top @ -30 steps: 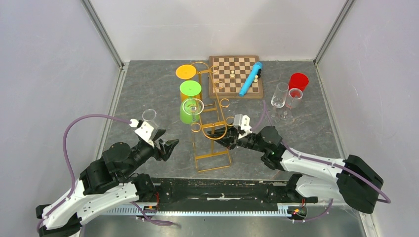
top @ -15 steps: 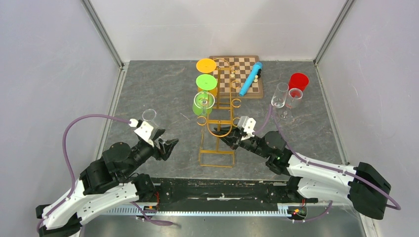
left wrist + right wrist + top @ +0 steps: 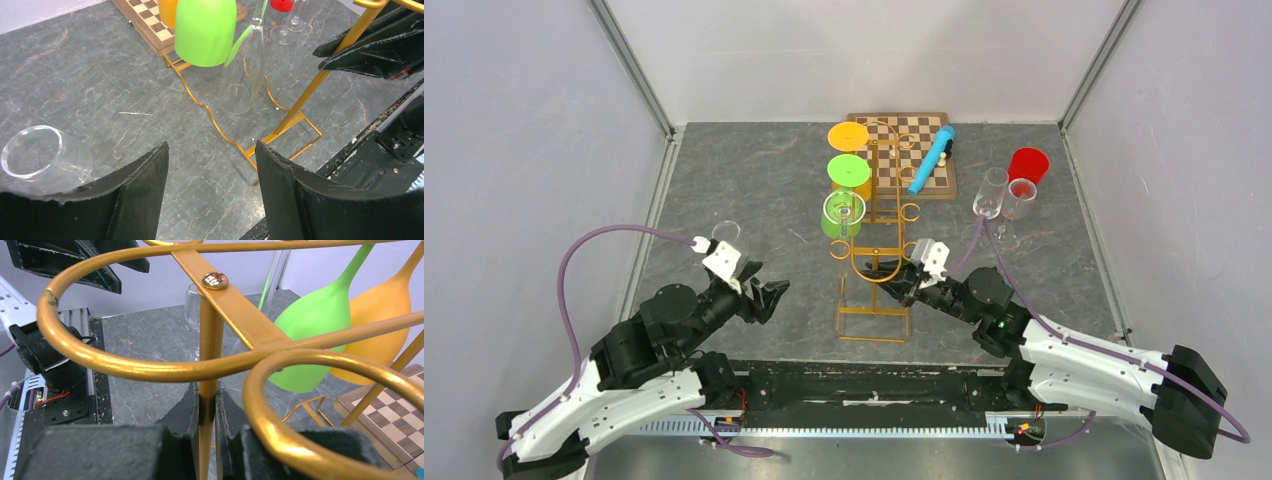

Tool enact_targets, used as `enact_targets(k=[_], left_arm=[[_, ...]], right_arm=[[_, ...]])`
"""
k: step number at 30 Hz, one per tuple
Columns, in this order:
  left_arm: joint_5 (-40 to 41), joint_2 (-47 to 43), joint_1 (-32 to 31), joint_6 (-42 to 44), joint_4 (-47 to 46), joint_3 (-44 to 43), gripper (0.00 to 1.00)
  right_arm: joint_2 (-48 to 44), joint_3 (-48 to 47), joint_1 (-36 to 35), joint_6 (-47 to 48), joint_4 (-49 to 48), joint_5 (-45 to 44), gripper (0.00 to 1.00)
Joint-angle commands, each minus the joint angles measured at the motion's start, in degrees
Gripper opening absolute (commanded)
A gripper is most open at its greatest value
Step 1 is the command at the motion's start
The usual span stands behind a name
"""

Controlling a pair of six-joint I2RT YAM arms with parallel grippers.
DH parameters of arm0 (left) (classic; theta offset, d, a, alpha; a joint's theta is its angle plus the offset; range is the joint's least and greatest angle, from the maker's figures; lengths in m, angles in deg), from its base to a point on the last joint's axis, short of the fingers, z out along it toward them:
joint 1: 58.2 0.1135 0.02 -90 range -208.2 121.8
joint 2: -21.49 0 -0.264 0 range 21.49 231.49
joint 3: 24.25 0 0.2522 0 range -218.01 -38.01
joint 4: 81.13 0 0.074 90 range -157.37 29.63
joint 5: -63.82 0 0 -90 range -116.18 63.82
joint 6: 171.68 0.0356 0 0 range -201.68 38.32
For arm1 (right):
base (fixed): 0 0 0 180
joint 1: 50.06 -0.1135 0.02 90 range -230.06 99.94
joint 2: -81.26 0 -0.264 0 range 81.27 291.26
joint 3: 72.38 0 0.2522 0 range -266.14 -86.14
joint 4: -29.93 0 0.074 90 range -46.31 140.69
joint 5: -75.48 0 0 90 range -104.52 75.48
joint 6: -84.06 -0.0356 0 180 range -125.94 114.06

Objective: Take the wine glass off the wine glass rack
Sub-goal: Move the wine rack to the center of the board.

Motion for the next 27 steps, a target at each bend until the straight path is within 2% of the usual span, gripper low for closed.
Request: enact_targets(k=[1,11,15,24,27], left_arm=[[1.46,2.06,0.31,-6.63,-2.88,-2.79,0.71],[0.52,6.29,0.31,-11.26,-4.47,-6.89,0.72],[0.93,7.41,0.31,-12.37,-5.06,-8.22,0.72],[2.52,9.68,0.35,-15.41,-7.99,-8.9,0.73],[2.47,11.25,0.31,-15.98,-8.91,-10.18,0.73]], right_arm=[[-1.22,-0.21,-0.08,5.53,5.72,-0.11,0.02],[-3.13,1.58,-0.16,5.46,7.47,-1.3,0.18],[-4.37,2.77,-0.14,5.26,7.49,-2.18,0.3],[-7.97,4.82,-0.14,4.59,8.22,-4.17,0.43],[-10.31,5.02,-0.14,5.17,10.5,-5.93,0.51]])
